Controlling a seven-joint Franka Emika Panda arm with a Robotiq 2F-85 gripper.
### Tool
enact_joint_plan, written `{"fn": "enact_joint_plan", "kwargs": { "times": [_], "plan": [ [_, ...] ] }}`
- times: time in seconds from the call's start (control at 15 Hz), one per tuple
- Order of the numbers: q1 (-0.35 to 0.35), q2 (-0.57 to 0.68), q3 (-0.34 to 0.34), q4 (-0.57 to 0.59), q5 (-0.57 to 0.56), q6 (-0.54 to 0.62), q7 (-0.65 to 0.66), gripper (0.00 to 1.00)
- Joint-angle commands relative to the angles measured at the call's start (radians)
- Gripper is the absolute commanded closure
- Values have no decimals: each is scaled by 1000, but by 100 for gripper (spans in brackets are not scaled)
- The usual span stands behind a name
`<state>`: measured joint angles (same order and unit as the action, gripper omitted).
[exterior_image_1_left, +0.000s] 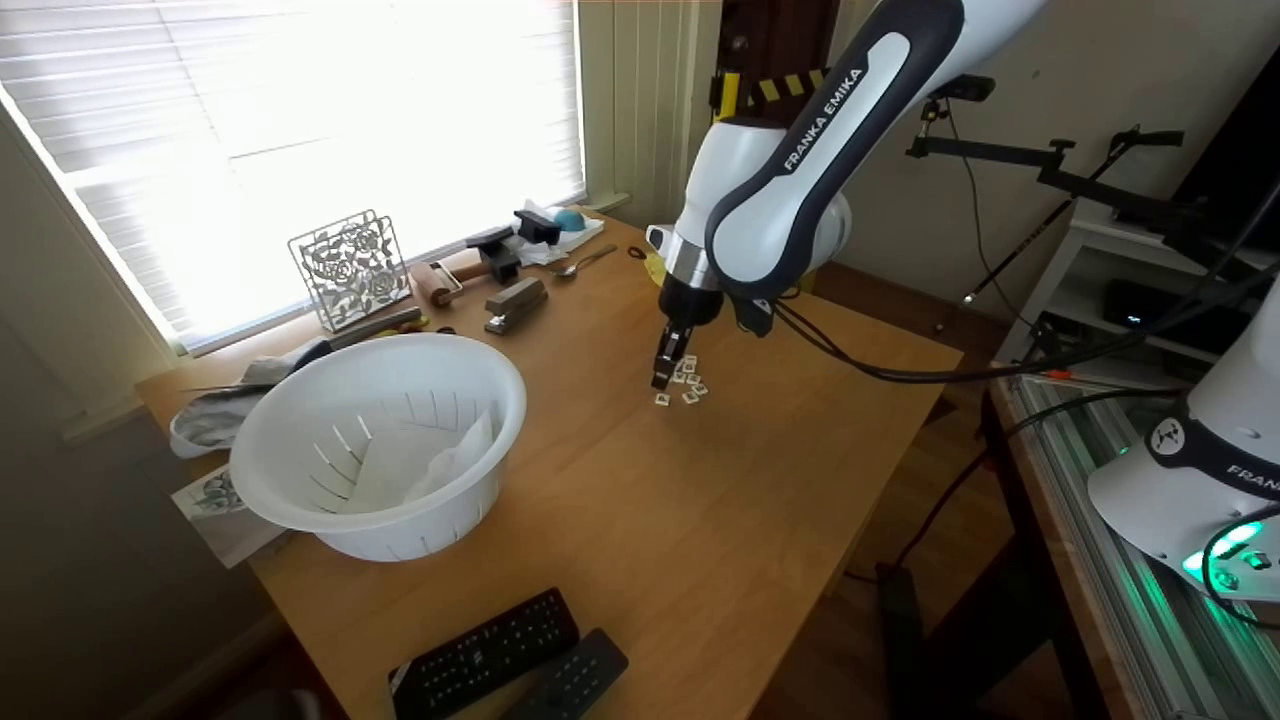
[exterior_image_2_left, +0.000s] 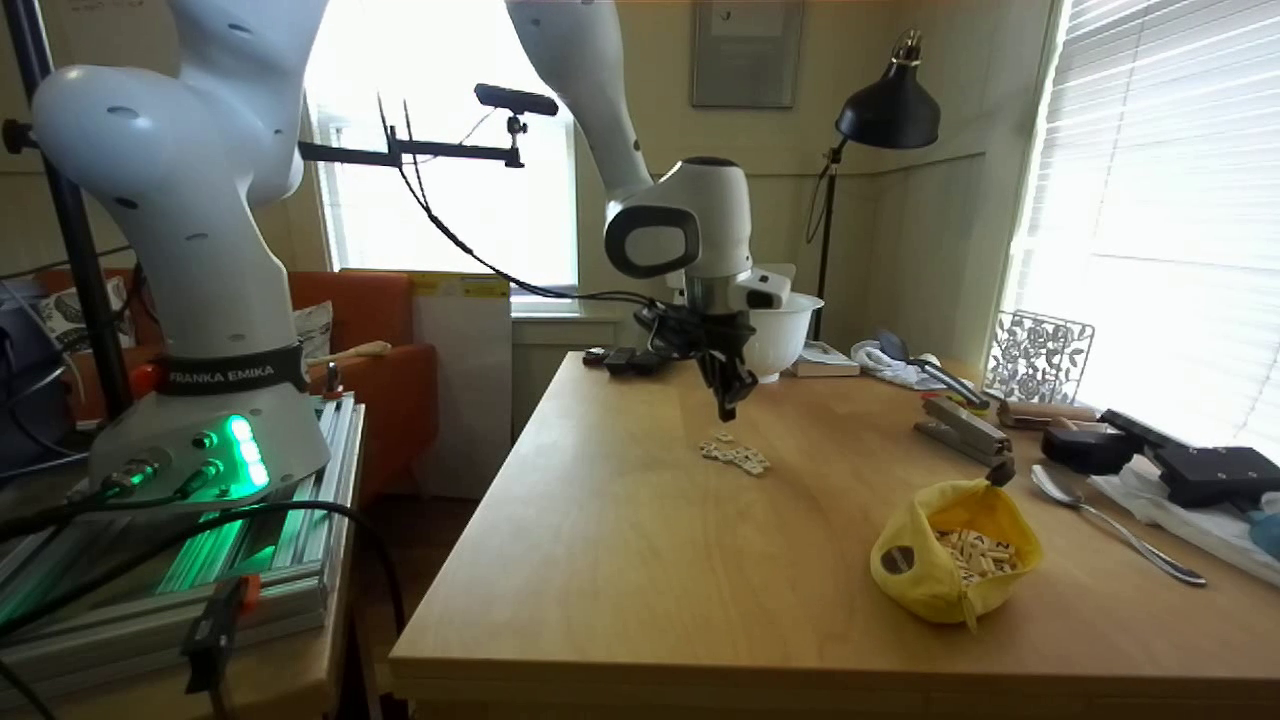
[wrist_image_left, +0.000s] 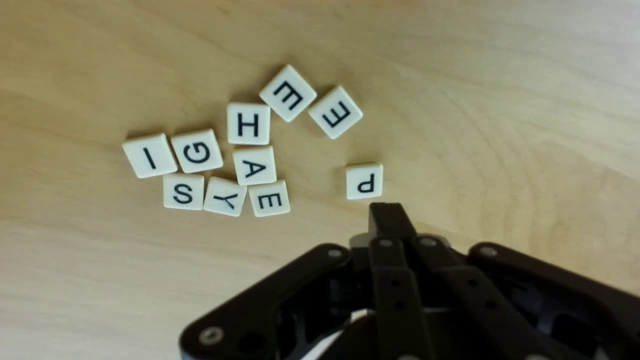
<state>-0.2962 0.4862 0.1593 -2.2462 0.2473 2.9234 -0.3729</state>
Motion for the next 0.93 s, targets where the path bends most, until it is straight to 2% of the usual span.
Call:
{"fn": "enact_joint_plan", "kwargs": {
  "times": [0.0,0.4,0.87],
  "plan": [
    [-20,-77,6,-69,-34,-65,-6,100],
    [-25,-119,-9,-124,-23,-84,-56,100],
    [-63,-90,5,-120,3,-41,-103,100]
  ]
}}
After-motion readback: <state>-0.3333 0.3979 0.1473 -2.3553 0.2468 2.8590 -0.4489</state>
